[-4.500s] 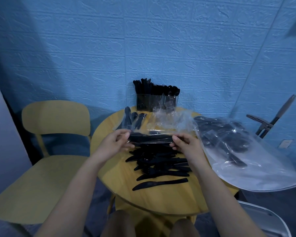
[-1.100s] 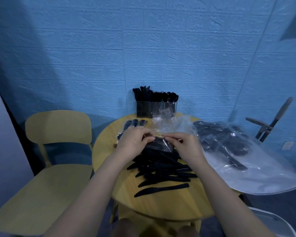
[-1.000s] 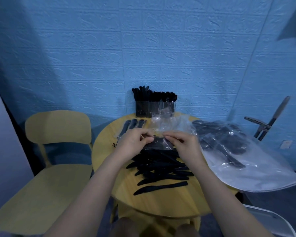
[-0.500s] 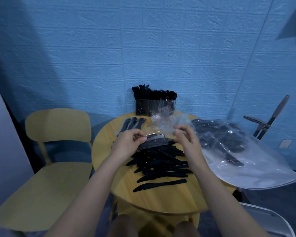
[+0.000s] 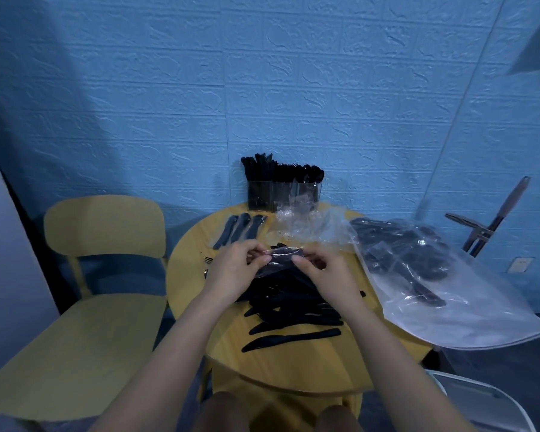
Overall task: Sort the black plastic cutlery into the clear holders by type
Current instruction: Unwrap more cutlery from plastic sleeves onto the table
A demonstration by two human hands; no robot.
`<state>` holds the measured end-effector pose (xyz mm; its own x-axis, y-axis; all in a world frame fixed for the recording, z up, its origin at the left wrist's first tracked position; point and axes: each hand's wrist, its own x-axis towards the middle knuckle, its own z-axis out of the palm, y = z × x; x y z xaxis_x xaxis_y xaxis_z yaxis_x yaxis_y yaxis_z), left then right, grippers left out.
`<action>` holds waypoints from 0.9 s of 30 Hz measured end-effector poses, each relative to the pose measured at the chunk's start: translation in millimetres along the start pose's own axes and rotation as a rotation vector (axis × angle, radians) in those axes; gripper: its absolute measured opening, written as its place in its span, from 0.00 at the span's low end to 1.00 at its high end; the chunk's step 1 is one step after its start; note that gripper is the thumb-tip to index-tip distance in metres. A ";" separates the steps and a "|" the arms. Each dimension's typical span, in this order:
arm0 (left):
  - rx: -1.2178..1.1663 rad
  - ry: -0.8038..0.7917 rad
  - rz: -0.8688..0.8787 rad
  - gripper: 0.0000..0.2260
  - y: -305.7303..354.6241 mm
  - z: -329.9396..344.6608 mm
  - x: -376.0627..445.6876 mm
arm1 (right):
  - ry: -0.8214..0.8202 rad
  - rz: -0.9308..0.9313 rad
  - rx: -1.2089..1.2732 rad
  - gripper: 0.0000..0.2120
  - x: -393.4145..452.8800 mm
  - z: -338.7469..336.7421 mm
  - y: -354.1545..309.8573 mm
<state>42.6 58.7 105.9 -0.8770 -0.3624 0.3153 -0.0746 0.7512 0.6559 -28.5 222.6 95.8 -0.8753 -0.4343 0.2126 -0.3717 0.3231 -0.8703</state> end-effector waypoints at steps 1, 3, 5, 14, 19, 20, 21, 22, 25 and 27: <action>0.000 -0.001 0.007 0.01 0.6 0.2 0.1 | -0.043 0.013 0.036 0.04 0.4 -0.8 -0.2; -0.006 -0.018 0.014 0.01 1.6 0.4 1.1 | -0.076 0.036 0.094 0.03 1.7 -2.9 1.8; -0.038 -0.051 0.007 0.02 1.4 -0.2 2.4 | -0.046 0.063 0.165 0.04 3.1 -5.1 4.4; -0.348 -0.038 -0.242 0.14 -29.8 -19.4 12.4 | 0.145 0.143 0.411 0.06 10.5 -11.9 17.0; -0.626 -0.128 -0.318 0.11 -39.2 -20.6 9.9 | 0.156 0.151 0.497 0.07 10.3 -9.9 23.6; -0.636 -0.147 -0.314 0.11 -39.9 -20.5 9.9 | 0.151 0.157 0.524 0.08 10.1 -9.6 25.0; -0.654 -0.155 -0.314 0.10 -40.4 -20.0 10.0 | 0.146 0.165 0.552 0.09 9.8 -9.7 26.4; -0.678 -0.153 -0.325 0.10 -41.3 -19.4 10.7 | 0.141 0.173 0.579 0.09 9.8 -9.9 27.7; -0.762 -0.115 -0.364 0.10 -41.3 -17.3 12.0 | 0.123 0.195 0.651 0.11 9.5 -11.3 30.1; -0.794 -0.071 -0.381 0.09 -40.8 -16.9 12.1 | 0.092 0.211 0.656 0.11 9.5 -12.8 30.7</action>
<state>43.1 14.3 94.6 -0.8889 -0.4555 -0.0480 -0.0394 -0.0283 0.9988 -52.1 239.1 76.8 -0.9418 -0.3354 0.0207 0.0478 -0.1945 -0.9797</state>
